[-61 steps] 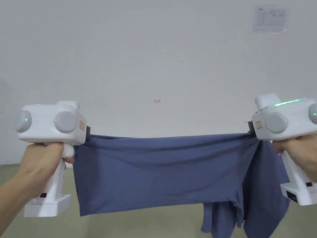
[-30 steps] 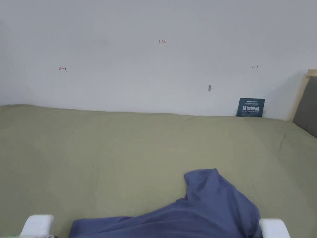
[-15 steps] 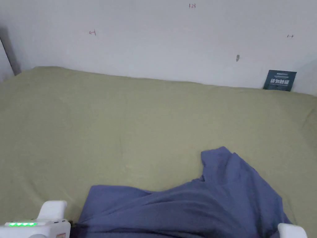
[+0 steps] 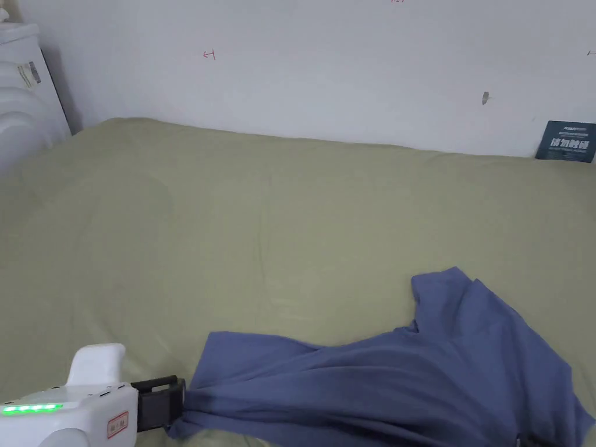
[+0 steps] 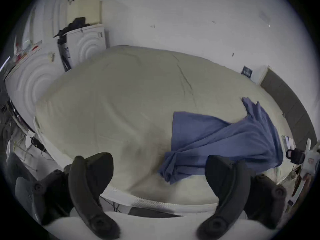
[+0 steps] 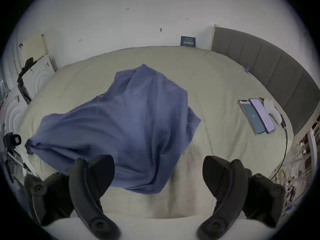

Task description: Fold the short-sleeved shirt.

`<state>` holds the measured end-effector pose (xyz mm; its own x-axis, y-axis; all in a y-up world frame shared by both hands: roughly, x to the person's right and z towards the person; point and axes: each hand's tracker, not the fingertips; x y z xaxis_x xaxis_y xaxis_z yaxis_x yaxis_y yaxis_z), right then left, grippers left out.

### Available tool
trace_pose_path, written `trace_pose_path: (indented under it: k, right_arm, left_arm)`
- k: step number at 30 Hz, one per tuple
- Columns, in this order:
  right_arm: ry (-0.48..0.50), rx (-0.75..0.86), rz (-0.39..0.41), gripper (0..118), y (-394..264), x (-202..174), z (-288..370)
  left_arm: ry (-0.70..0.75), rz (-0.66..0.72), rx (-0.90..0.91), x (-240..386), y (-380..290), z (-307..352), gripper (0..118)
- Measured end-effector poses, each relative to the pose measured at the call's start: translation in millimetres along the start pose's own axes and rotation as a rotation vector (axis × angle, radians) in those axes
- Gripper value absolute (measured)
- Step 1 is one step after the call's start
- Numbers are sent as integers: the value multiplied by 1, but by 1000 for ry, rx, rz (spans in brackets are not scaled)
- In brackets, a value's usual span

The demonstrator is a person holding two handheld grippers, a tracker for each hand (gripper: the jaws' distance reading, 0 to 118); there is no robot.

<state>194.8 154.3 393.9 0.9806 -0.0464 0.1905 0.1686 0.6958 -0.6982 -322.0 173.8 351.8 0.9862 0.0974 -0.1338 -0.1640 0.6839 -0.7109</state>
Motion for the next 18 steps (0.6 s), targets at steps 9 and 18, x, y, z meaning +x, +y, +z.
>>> trace_pose_path:
  k: [9, 18]
  right_arm:
    - [52, 64, 34, 0, -36, -35, 35]
    - [88, 59, 54, 0, -34, -49, 31]
  left_arm:
    - [-48, 82, -75, -19, -40, -1, 0]
    - [-99, 10, -138, -20, -15, -42, 117]
